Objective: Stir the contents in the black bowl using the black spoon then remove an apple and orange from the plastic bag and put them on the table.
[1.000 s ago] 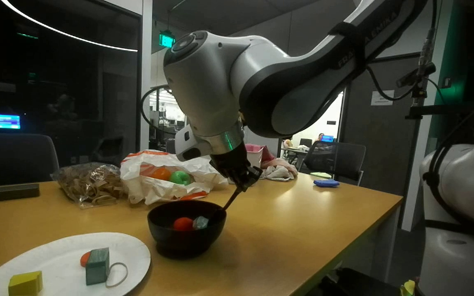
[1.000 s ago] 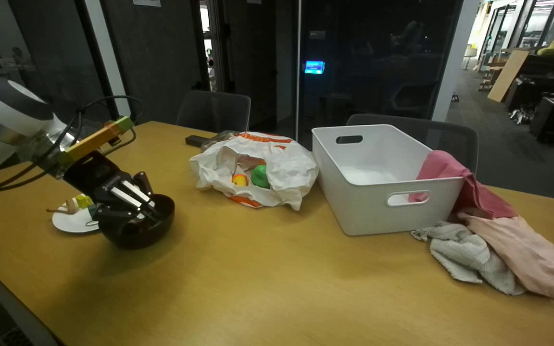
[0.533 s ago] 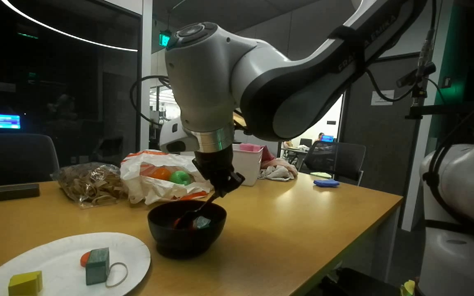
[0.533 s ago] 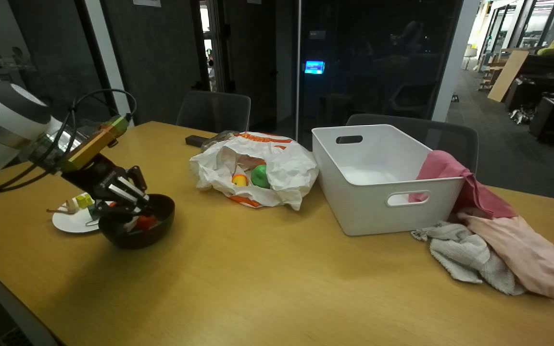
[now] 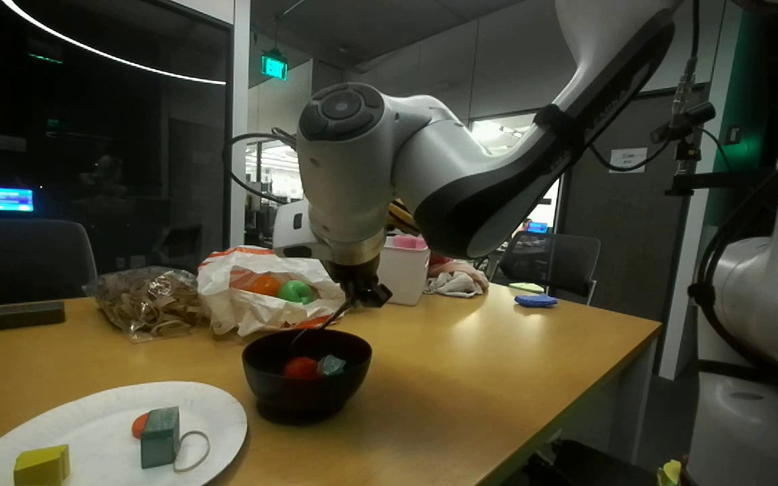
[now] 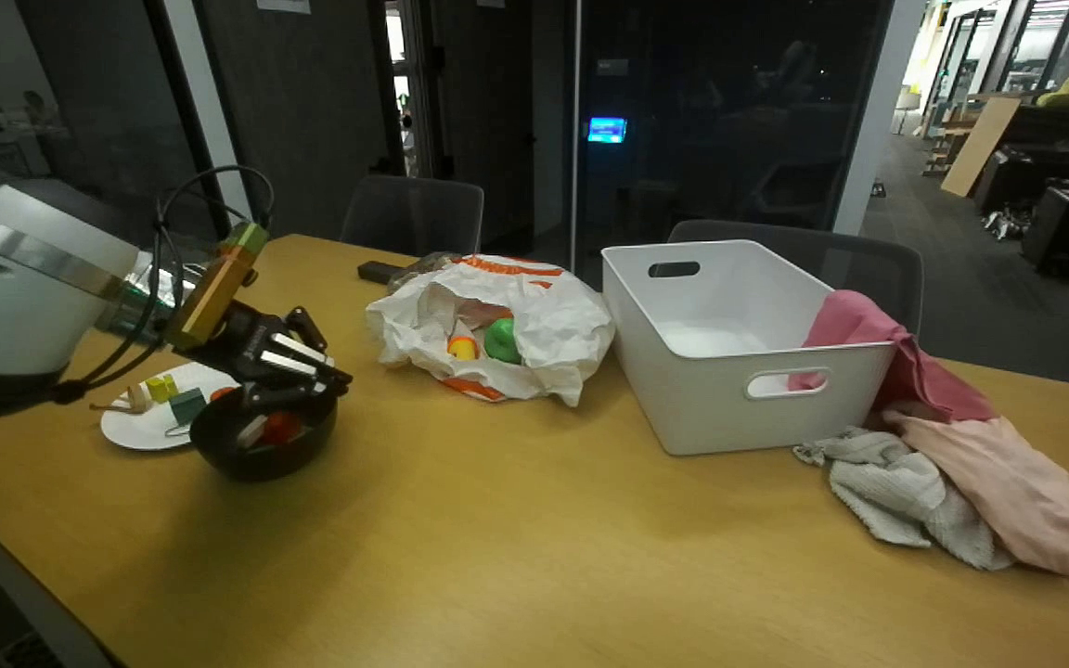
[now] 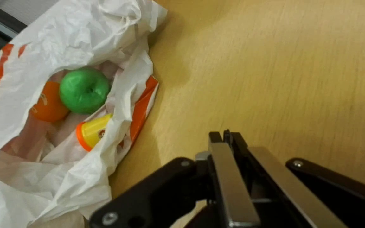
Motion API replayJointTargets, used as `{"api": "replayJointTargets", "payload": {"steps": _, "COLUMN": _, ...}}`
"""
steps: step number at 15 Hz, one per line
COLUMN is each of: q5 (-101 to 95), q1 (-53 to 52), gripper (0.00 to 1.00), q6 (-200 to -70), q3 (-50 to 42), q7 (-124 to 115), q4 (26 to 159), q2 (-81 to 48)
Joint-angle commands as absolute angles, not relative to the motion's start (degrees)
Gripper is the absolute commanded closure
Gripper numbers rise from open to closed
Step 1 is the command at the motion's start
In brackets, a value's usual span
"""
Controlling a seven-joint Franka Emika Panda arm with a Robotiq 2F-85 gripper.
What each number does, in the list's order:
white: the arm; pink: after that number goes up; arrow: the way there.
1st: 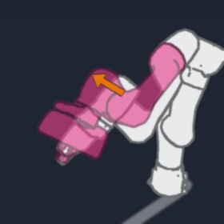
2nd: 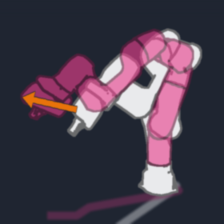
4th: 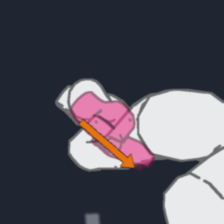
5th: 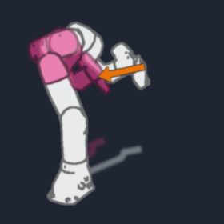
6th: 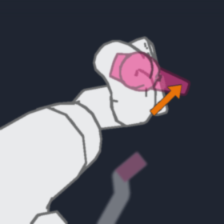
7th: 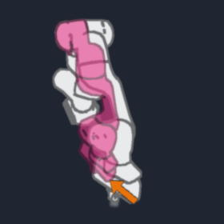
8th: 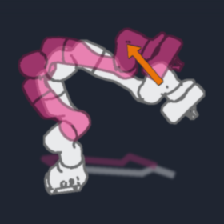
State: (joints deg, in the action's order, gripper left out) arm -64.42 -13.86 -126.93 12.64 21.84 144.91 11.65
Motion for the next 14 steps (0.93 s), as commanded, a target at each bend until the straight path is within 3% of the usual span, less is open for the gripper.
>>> {"api": "replayJointTargets", "payload": {"steps": 1, "q5": -69.68, "q1": -13.22, "gripper": 0.89, "q6": -123.33, "q3": 12.47, "q7": 20.94, "q4": 145.56, "q2": 12.49}}
{"api": "replayJointTargets", "payload": {"steps": 9, "q5": -45.45, "q1": -18.36, "gripper": 0.89, "q6": -114.50, "q3": 13.12, "q7": 42.92, "q4": 143.84, "q2": 12.78}}
{"api": "replayJointTargets", "payload": {"steps": 14, "q5": -41.24, "q1": -18.37, "gripper": 0.88, "q6": -118.30, "q3": 13.28, "q7": 39.86, "q4": 142.76, "q2": 12.68}}
